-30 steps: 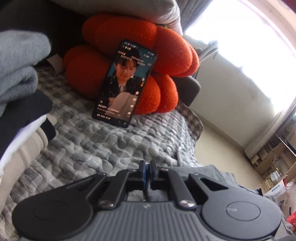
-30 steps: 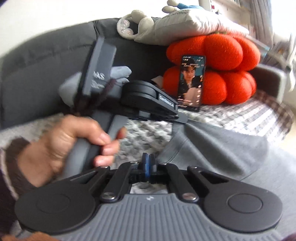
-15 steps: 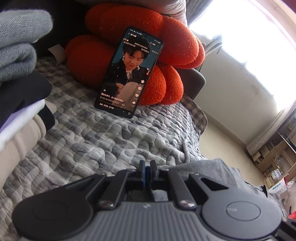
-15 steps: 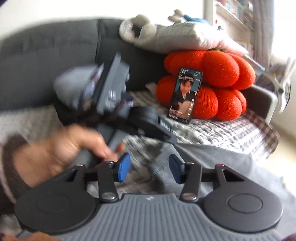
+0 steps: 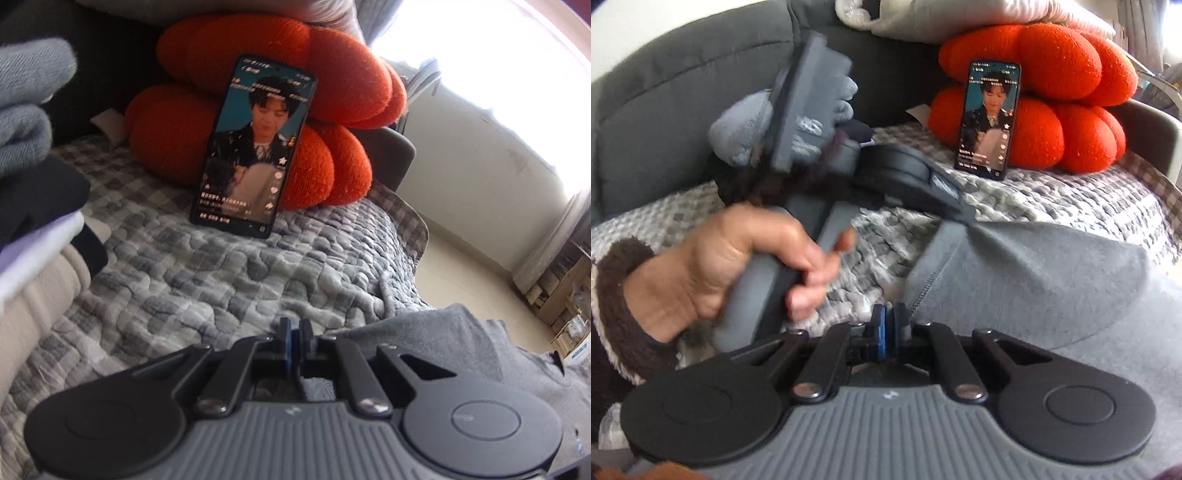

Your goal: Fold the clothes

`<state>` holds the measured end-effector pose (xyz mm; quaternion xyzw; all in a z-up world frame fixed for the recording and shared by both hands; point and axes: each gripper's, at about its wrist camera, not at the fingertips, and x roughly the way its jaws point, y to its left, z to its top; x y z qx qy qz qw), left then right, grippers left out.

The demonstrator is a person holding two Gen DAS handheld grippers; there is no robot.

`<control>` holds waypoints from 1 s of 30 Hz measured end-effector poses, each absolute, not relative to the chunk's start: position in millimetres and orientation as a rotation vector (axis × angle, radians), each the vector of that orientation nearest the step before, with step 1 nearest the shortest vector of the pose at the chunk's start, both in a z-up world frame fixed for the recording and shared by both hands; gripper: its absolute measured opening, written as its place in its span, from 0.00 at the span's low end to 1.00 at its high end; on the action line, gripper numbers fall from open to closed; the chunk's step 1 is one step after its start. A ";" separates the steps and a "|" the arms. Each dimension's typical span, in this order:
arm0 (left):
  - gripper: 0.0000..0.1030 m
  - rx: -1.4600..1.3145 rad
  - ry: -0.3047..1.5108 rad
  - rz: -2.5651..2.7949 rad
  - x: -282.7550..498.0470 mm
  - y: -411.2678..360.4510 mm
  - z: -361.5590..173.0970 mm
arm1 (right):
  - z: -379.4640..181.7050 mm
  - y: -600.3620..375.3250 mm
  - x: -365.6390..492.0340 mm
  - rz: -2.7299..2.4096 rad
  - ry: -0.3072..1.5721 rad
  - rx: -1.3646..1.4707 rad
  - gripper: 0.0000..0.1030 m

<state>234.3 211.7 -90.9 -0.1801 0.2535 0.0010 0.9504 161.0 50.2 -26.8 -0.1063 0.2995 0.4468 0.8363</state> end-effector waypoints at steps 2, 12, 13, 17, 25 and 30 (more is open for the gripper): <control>0.09 -0.348 0.512 0.012 234.5 210.0 -90.7 | -25.9 51.1 157.6 0.942 0.629 -0.218 0.08; 0.19 -0.355 0.382 -0.194 212.1 200.9 -71.4 | -27.1 58.6 152.7 0.949 0.594 -0.189 0.20; 0.19 -0.339 0.414 -0.234 214.9 195.7 -74.3 | -25.5 53.7 154.5 0.957 0.599 -0.161 0.33; 0.19 -0.212 0.545 -0.202 226.5 176.7 -88.5 | -17.8 26.6 164.7 0.973 0.642 -0.042 0.50; 0.20 -0.124 0.538 0.008 224.0 182.0 -86.1 | -6.5 -20.3 184.2 0.781 0.626 0.108 0.53; 0.32 -0.178 0.500 -0.044 216.1 178.5 -67.2 | -3.7 -35.3 186.2 0.706 0.609 0.196 0.57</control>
